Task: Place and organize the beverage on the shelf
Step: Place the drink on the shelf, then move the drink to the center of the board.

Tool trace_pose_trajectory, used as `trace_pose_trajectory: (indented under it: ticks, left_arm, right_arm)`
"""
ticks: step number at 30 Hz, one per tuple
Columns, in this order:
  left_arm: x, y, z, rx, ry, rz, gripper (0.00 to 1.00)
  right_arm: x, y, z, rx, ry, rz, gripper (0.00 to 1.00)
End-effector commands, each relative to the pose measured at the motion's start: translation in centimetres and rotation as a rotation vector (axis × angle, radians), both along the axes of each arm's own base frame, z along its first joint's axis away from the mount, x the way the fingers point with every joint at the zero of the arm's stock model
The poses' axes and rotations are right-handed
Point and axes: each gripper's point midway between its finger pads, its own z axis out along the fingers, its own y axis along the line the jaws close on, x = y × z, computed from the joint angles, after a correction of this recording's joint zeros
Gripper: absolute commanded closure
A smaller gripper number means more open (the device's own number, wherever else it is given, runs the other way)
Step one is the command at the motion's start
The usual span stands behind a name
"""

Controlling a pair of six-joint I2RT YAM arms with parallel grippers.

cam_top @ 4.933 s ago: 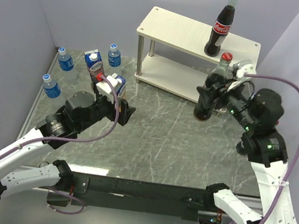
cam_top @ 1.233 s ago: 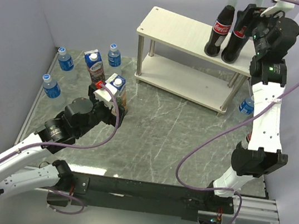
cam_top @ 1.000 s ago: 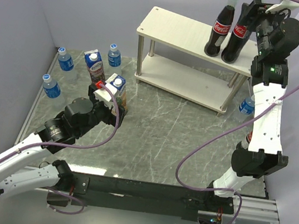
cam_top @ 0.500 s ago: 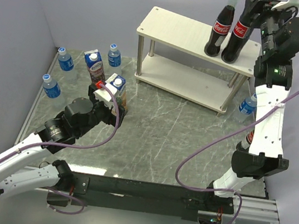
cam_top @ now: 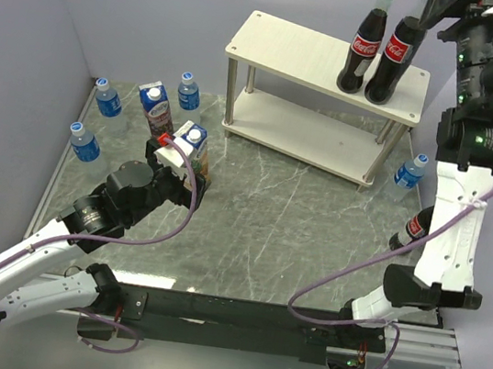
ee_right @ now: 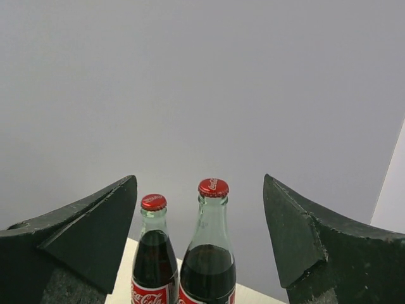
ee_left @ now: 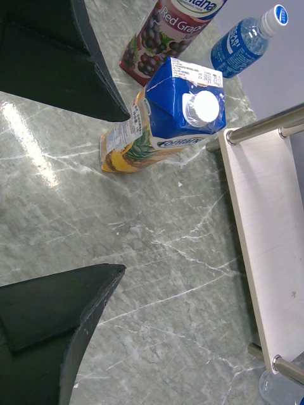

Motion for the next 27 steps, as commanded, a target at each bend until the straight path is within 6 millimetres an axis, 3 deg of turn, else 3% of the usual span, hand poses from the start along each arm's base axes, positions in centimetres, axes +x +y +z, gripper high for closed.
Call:
trace_pose_trajectory:
  ticks: [1,7,10,11,12,13,14,15,16,17,18,19,20,21,23,24,26,27]
  left_arm:
    - [0.1,0.1,0.8,-0.012,-0.02,0.01,0.01]
    - [0.0,0.4,1.2,-0.023,-0.031,0.016,0.0]
    - [-0.1,0.4,1.4,-0.032,-0.036,0.014,0.01]
    - [-0.2,0.3,1.4,-0.032,-0.036,0.009,0.0]
    - [-0.2,0.4,1.5,-0.036,-0.037,0.01,0.0]
    - [-0.2,0.3,1.6,-0.037,-0.039,0.005,0.01]
    - [-0.3,0.2,1.5,-0.041,-0.036,0.002,0.0]
    - [-0.3,0.2,1.6,-0.044,-0.037,0.001,0.0]
    - [-0.3,0.1,1.7,-0.048,-0.036,-0.005,0.01]
    - [-0.4,-0.1,1.6,-0.05,-0.034,-0.013,0.0]
    - [-0.5,-0.2,1.7,-0.056,-0.034,-0.02,0.01]
    - [-0.6,-0.3,1.8,-0.062,-0.035,-0.026,0.01]
    - [-0.7,-0.4,1.9,-0.068,-0.034,-0.036,0.01]
    - [-0.8,-0.5,2.0,-0.073,-0.036,-0.04,0.01]
    - [-0.9,-0.6,2.2,-0.086,-0.04,-0.049,0.0]
    - [-0.9,-0.6,2.3,-0.09,-0.041,-0.052,0.01]
    - [-1.0,-0.6,2.5,-0.098,-0.047,-0.052,0.01]
    - [-1.0,-0.5,2.6,-0.101,-0.049,-0.047,0.01]
  right_arm:
    - [-6.1,0.3,4.5,-0.024,-0.13,0.016,0.13]
    - [-10.6,1.8,4.9,-0.132,-0.143,0.065,0.12]
    - [-12.4,3.0,2.6,-0.246,-0.079,0.102,0.12]
    - [-12.4,3.2,0.9,-0.286,-0.029,0.109,0.12]
    - [-14.9,3.5,0.7,-0.314,-0.039,0.118,0.12]
    - [-13.9,3.9,-2.4,-0.34,0.038,0.15,0.12]
    - [-16.4,4.1,-3.5,-0.372,0.047,0.154,0.12]
    - [-15.3,4.2,-7.0,-0.386,0.133,0.172,0.12]
    - [-15.9,4.3,-8.7,-0.401,0.166,0.185,0.13]
    - [-18.0,4.5,-10.4,-0.432,0.192,0.197,0.13]
    - [-17.4,4.5,-13.9,-0.443,0.278,0.215,0.13]
    - [-17.7,4.4,-15.7,-0.468,0.318,0.217,0.13]
    - [-19.2,4.2,-17.7,-0.475,0.363,0.213,0.13]
    - [-18.6,4.0,-21.5,-0.483,0.454,0.224,0.13]
    - [-20.0,3.1,-25.0,-0.511,0.515,0.186,0.14]
    - [-19.6,2.8,-28.4,-0.514,0.594,0.19,0.14]
    - [-20.8,2.1,-30.9,-0.518,0.635,0.158,0.15]
    - [-20.5,1.1,-33.4,-0.505,0.699,0.116,0.15]
